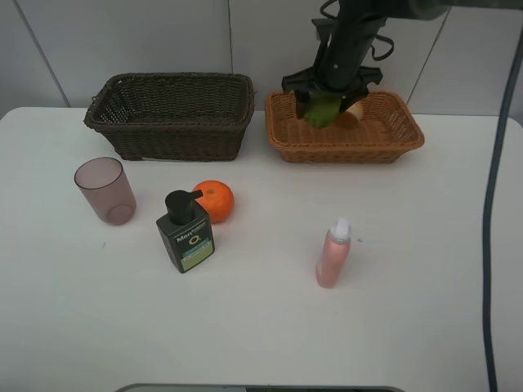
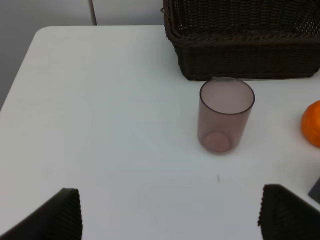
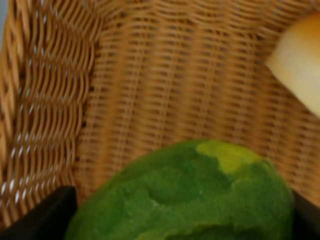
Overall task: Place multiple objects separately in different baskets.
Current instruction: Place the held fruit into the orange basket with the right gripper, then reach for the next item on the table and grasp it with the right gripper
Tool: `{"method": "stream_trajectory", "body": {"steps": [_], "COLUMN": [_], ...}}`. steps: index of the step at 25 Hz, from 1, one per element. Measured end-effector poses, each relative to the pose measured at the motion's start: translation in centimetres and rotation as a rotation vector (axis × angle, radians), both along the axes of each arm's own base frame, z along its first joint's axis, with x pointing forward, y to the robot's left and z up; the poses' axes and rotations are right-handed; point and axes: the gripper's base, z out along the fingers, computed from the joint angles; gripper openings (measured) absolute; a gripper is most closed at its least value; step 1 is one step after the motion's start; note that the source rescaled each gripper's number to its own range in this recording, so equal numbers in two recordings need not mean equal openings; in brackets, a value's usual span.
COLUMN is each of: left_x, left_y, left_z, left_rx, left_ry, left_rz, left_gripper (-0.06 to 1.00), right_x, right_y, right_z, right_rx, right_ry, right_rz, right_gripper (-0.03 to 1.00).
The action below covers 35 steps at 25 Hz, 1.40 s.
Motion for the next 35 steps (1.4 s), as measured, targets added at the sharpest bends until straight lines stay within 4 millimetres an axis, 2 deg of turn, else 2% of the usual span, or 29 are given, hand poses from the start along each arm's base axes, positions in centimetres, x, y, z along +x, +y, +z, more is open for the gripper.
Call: {"method": "stream_trajectory", "body": {"steps": [6,13,17,18,24,27,30,33,35], "left_x": [0.0,0.0,0.0,0.0,0.0,0.0,0.0,0.0,0.0], "left_y": [0.0,0.0,0.0,0.0,0.0,0.0,0.0,0.0,0.0], "left_z": [0.0,0.0,0.0,0.0,0.0,0.0,0.0,0.0,0.0], "left_rx": [0.0,0.0,0.0,0.0,0.0,0.0,0.0,-0.001,-0.001], "left_ry": [0.0,0.0,0.0,0.0,0.0,0.0,0.0,0.0,0.0], "left_rz": [0.0,0.0,0.0,0.0,0.0,0.0,0.0,0.0,0.0], "left_gripper": [0.91,0.91,0.91,0.91,0.91,0.91,0.91,0.91,0.91], "right_x": [1.3,1.5,1.5,1.5,1.4,1.0,-0.1,-1.8,-3.5], "right_y": [-0.6,-1.0,-1.1,-1.1,-1.1,-1.0,-0.5,0.1,0.5], "right_z": [-2.4,-2.9,-2.9,-2.9,-2.7,-1.5,1.0,3.3,4.3], "right_rx": [-0.042,-0.072,-0.075,-0.075,-0.075,-0.074,-0.074,-0.083,-0.077], "right_ry": [-0.039,-0.058,-0.056,-0.056,-0.053,-0.053,-0.049,-0.038,-0.031], "right_rz": [-0.056,-0.112,-0.115,-0.115,-0.117,-0.122,-0.118,-0.082,-0.053], "right_gripper": [0.64,0.65,0.91,0.94,1.0,1.0,1.0,1.0,1.0]}}
